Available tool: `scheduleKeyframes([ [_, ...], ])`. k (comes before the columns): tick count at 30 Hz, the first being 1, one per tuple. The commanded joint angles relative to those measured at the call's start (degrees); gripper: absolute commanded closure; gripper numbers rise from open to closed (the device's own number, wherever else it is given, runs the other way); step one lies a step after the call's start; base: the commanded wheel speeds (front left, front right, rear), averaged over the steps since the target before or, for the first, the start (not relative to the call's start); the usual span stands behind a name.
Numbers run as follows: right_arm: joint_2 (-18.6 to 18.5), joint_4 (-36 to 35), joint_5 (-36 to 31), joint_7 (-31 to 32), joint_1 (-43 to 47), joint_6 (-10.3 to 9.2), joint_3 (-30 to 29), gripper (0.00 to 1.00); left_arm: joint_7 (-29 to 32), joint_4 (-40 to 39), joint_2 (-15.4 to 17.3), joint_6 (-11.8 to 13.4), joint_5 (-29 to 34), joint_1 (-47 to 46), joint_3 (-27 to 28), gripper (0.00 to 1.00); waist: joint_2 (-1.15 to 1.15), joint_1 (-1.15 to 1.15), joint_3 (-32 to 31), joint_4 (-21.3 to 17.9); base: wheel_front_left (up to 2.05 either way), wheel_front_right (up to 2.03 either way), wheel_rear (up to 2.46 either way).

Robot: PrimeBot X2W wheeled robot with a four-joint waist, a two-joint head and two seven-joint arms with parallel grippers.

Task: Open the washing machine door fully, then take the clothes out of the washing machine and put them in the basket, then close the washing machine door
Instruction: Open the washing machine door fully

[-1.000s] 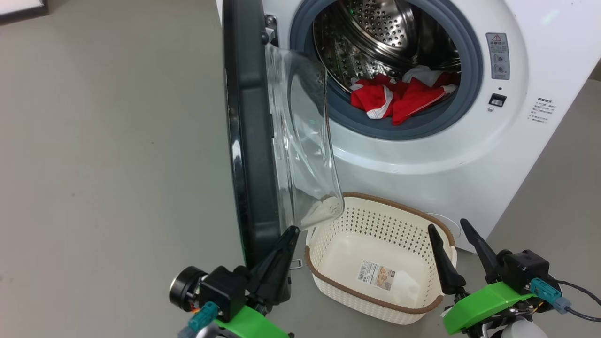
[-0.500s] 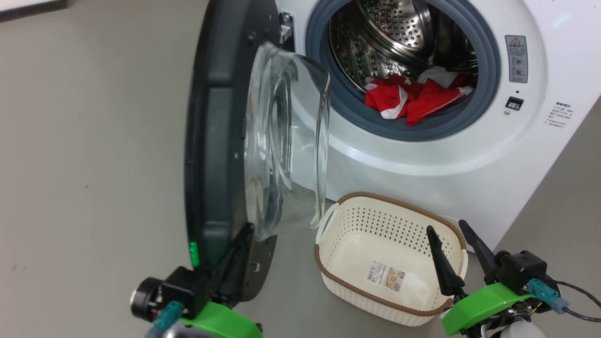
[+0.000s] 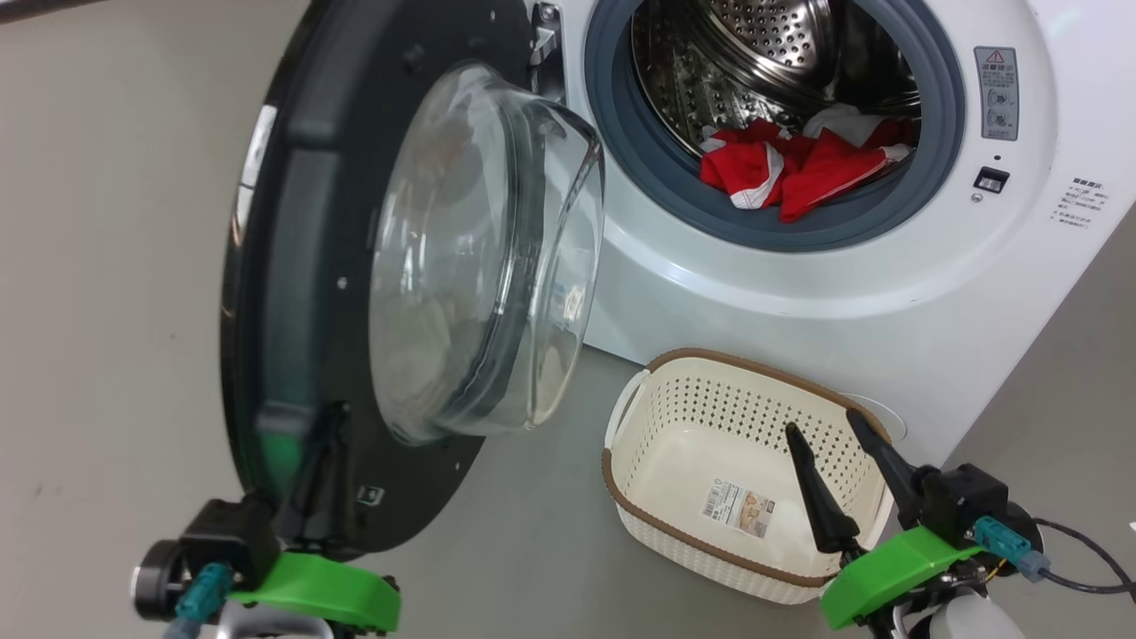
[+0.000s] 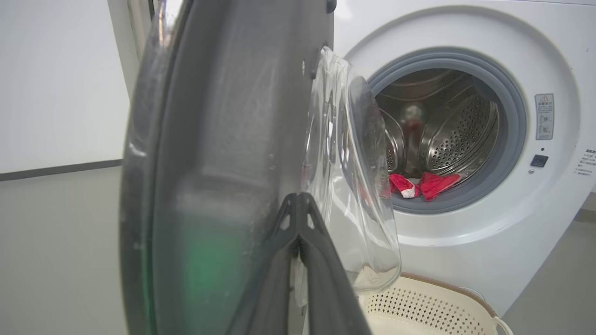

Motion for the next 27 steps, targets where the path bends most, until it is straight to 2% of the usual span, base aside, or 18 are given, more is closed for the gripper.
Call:
scheduleKeyframes([
  [1,0.0,-1.3,-0.9,-0.5,-2.5,0.36,1.4,0.0,-0.7,-1.3,2.2,1.3,0.0,-1.3,3.5,1.0,0.0,0.0,0.2,0.0,0.0,0.0,0.0],
  [9,0.0,-1.6,-1.7,-0.5,-2.4,0.36,1.0,0.0,-1.7,0.5,2.9,3.4,-0.3,-2.7,6.9,1.0,0.0,0.0,1.3,-0.1,0.0,0.0,0.0],
  [18,0.0,-1.7,-2.0,-0.5,-2.6,0.36,0.5,0.0,-2.2,3.4,3.2,2.8,-1.8,-5.3,11.1,1.0,0.0,0.0,2.8,-1.1,0.0,0.0,0.0],
  [27,-1.1,-1.9,-2.4,-0.5,-3.2,0.36,0.7,0.0,-2.2,7.3,4.6,0.9,-1.6,-8.1,15.4,1.0,0.0,0.0,4.3,-2.1,0.0,0.0,0.0],
])
